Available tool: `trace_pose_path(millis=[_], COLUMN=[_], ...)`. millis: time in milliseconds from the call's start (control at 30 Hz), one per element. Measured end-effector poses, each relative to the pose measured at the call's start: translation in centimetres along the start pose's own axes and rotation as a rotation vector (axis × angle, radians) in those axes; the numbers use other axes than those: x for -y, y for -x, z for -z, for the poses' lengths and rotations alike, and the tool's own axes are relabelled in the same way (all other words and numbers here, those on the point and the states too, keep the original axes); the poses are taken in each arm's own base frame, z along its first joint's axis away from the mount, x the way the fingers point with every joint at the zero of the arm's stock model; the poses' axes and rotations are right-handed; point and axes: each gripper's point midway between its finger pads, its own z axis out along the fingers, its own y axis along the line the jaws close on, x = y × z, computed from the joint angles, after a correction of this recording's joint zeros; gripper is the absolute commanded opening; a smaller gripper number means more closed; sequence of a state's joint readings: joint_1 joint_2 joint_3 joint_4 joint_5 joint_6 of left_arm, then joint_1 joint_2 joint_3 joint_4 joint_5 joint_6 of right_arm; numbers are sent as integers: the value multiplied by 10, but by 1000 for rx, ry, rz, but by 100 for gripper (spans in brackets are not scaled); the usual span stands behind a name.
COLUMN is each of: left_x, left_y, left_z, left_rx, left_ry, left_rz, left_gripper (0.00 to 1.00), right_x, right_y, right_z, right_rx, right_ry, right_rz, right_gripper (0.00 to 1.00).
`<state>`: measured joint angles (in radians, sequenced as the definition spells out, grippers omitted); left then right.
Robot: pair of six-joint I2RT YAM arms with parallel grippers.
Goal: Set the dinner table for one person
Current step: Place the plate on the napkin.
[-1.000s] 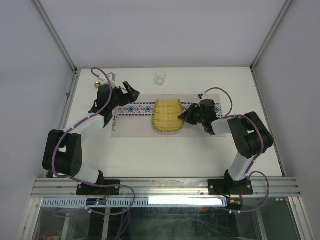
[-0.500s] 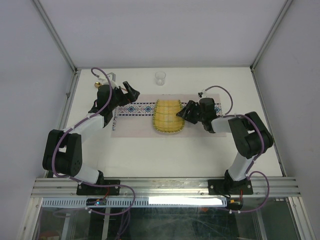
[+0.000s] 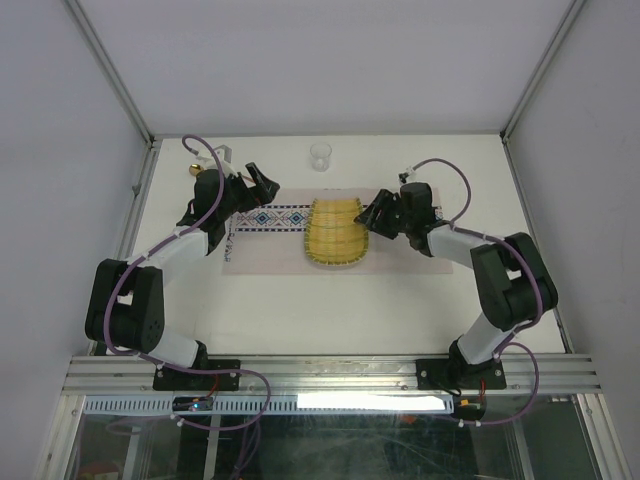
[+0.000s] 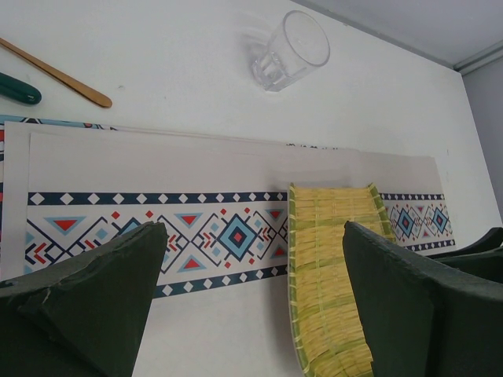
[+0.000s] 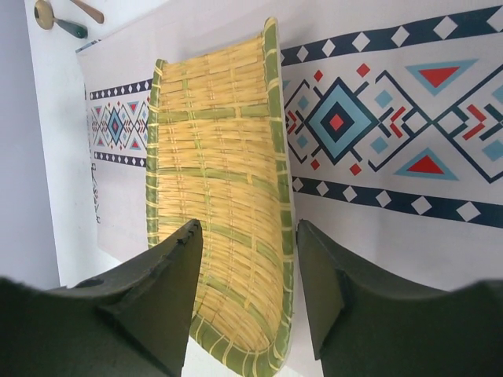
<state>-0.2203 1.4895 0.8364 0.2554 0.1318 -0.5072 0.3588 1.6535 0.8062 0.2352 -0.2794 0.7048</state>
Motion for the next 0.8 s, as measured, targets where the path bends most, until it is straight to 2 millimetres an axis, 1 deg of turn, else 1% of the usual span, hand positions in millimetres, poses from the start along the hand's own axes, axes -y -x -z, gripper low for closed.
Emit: trace_pose_path(millis=[367, 467, 500, 533, 567, 667, 733, 800], left_x=[0, 0, -1, -2, -4, -9, -14, -21], left_y=[0, 0, 1, 1, 2, 5, 5, 5], left_z=[0, 0, 0, 0, 0, -1, -1, 0], left_rx=[1, 2, 3, 6, 12, 26, 33, 36], left_ry=[1, 2, 4, 9, 21, 48, 75, 107], left_rz=[0, 0, 0, -1, -1, -4, -9, -15], left_gripper=[99, 99, 99, 99, 99, 99, 99, 99], right_x=[-12, -11, -11, -10, -10, 1, 1, -3], right_y=[9, 8, 7, 7, 6, 16, 26, 37], right_z=[12, 14, 14, 15, 16, 18, 20, 22], right_rx=[-21, -27, -31, -34, -37, -1, 18, 37], right_ry=[-29, -35, -39, -41, -44, -105, -126, -132], right_rz=[-9, -11, -13, -14, -15, 100, 162, 214], right_gripper=[54, 54, 56, 64, 65, 65, 66, 66])
